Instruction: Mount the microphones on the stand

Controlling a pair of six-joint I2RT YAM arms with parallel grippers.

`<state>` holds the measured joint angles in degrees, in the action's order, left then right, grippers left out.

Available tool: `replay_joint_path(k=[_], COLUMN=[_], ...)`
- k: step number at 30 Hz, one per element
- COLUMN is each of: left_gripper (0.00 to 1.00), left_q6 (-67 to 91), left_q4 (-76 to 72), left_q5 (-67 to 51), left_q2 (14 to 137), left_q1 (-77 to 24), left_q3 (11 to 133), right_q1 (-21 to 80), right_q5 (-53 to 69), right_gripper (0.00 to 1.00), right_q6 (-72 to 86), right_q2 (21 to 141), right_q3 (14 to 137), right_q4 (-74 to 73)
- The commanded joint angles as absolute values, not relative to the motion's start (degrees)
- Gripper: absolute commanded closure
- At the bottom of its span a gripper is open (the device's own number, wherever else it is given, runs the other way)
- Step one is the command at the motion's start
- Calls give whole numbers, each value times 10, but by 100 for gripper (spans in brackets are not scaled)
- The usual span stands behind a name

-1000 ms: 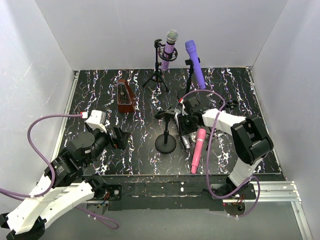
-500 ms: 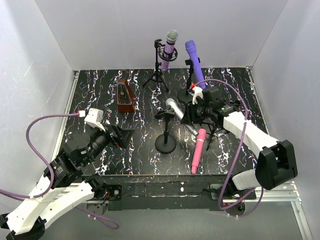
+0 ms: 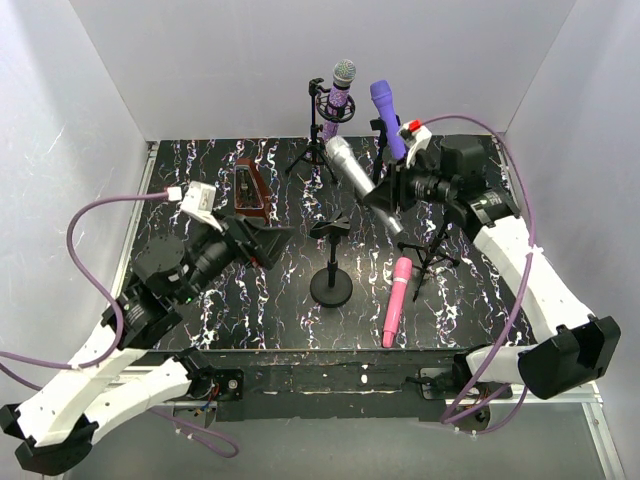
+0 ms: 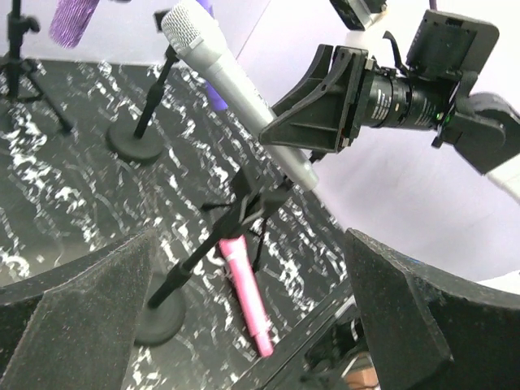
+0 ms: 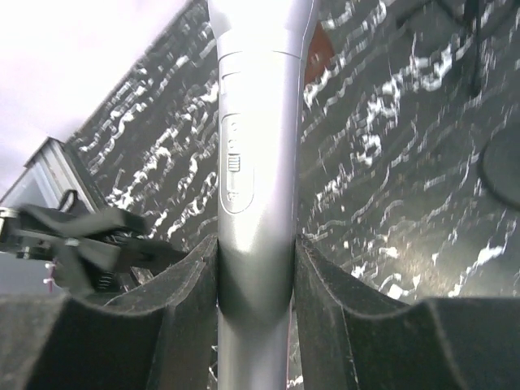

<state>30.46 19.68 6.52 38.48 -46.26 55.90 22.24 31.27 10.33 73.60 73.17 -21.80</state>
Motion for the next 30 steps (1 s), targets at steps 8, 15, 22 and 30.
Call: replay_joint_path(k=[8,15,22,30], left_gripper=[2,2,2,14], left_q6=[379,417,459,494], left_q4=[46,-38,-125,-158], left_q5=[41,8,18,40], left_q2=[548,628,654,657], left_q1=[-463,-464,-463,-463], left_q3=[679,707,698,689], right_q1=[227,244,250,254], right_q5=[460,533,567,589], right_gripper=[96,96,96,95], right_q6=[147,186,191,187], right_q2=[770,764,746,738], right_q3=[935,947,924,906], right_q4=[-204,-190,-185,-182])
